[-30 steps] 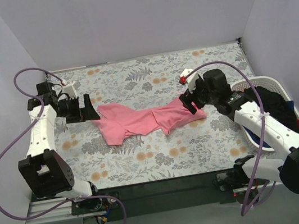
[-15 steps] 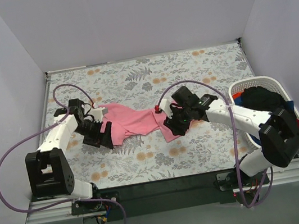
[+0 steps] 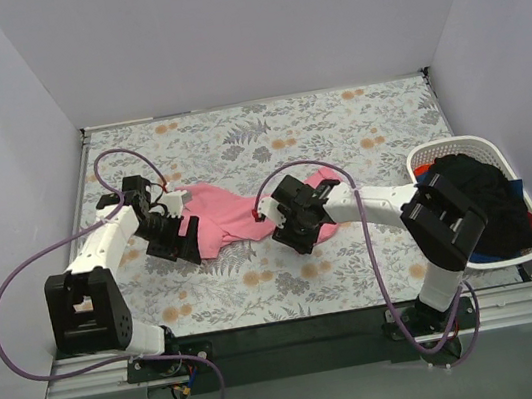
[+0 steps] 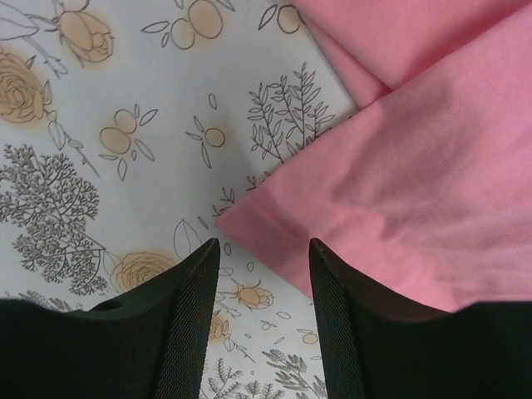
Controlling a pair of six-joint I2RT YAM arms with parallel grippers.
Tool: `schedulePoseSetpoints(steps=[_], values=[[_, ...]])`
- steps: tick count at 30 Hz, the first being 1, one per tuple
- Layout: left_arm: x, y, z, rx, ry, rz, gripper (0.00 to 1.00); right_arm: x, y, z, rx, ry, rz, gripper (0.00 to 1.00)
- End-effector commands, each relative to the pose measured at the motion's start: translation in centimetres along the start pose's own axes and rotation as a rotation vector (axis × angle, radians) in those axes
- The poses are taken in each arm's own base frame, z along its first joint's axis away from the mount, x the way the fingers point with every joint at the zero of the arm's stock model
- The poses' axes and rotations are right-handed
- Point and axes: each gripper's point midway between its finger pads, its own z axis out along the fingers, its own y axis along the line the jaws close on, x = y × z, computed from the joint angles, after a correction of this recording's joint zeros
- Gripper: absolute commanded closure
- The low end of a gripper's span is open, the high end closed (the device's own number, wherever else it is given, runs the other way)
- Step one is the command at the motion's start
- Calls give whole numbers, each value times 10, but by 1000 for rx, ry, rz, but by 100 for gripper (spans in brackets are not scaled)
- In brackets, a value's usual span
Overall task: Fold and stack the t-shirts
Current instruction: Flatten the tshirt out
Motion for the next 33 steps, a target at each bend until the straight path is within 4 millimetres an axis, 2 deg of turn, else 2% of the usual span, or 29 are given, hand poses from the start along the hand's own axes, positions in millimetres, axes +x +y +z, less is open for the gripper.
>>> schedulePoseSetpoints(steps=[1,6,13,17,24,31,33], values=[[-6,-1,-6,-24,-50,26,19,-27,-11,0,67,-48,15,46],[-10,-2,-9,-26,-62,29,19,-26,-11,9,71,-29,37,48],[-10,-2,-13,-38,-67,41,18,-49,-1,-12,71,-90,19,48],[-12,-3,-15,-36,-72,40,18,-53,-1,-13,70,-94,19,48],[-16,-5,-18,-30,-81,59,18,-34,2,13,48,-9,36,52],[-15,-13,-21,-23,-84,109,18,-13,7,25,34,51,43,62],[-15,-20,-20,-20,-90,152,18,-5,5,28,49,75,42,74]])
